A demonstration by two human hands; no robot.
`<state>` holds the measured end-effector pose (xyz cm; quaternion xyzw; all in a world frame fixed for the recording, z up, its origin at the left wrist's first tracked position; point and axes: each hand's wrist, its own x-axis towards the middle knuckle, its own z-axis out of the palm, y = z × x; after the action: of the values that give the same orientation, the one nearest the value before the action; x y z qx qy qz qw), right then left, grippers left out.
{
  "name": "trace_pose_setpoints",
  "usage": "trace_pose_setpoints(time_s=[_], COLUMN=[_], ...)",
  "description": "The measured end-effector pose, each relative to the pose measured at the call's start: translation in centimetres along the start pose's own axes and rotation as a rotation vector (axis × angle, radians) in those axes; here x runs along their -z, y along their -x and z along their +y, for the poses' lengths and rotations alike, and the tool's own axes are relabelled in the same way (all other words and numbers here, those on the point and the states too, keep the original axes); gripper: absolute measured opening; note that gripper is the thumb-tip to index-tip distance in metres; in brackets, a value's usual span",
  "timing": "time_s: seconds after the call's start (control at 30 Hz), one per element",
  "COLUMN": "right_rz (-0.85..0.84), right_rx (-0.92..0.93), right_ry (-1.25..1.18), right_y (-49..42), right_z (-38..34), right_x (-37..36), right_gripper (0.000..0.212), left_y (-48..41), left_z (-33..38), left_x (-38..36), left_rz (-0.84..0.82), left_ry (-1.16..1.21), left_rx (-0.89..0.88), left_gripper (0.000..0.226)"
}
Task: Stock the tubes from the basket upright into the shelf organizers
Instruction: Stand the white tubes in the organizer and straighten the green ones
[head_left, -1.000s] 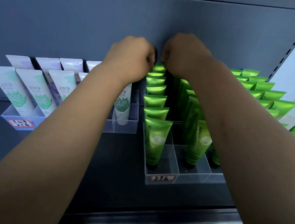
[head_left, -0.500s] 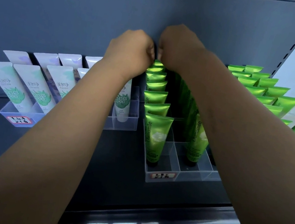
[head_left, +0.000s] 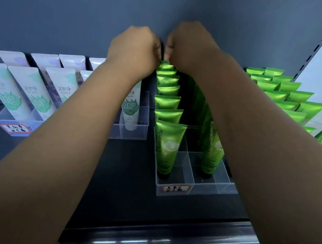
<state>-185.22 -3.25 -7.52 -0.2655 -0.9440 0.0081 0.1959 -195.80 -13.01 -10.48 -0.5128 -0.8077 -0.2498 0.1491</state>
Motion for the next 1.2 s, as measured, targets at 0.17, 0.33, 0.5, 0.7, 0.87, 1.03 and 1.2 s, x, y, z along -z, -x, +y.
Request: trace_pose_setpoints(time_s=[0.17,0.33,0.5,0.7,0.87,1.03,1.2], right_rz=[-0.061,-0.091,-0.057,-0.055,-0.059,-0.059,-0.069], right_rx=[-0.07,-0.069,-0.013,0.07,0.069,0.028,0.017], right_ry=[-0.03,-0.028,0.029,0.074,0.1,0.065,0.055], right_y=[0.5,0.7,0.8,0.6,0.3,0.4,0.7], right_z=[-0.4,-0.3,0.4,0.9,0.9,1.1,0.8], right_x=[0.4,0.6,0.7,0.6,0.4,0.4,1.2], right_gripper=[0.034,0.05,0.028,0.026,0.024,0.023,0.025], left_y=[0.1,0.1,0.3,0.1,0.0,-0.2,0.1], left_z=[0.2,0.1,0.2,-0.1,-0.3,-0.2,0.1], left_x=[-0.4,-0.5,-0.4,-0.2,-0.4,0.0,0.9], left_rz=[0.022,0.007,-0.003,-0.025,-0.025,-0.043,-0.072], left_ry=[-0.031,0.002,0.026,0.075,0.085,0.088,0.07], left_rx=[0.012,0.021,0.027,0.047,0.028,0.042,0.07], left_gripper=[0.022,0.024,0.026,0.031,0.03,0.029,0.02])
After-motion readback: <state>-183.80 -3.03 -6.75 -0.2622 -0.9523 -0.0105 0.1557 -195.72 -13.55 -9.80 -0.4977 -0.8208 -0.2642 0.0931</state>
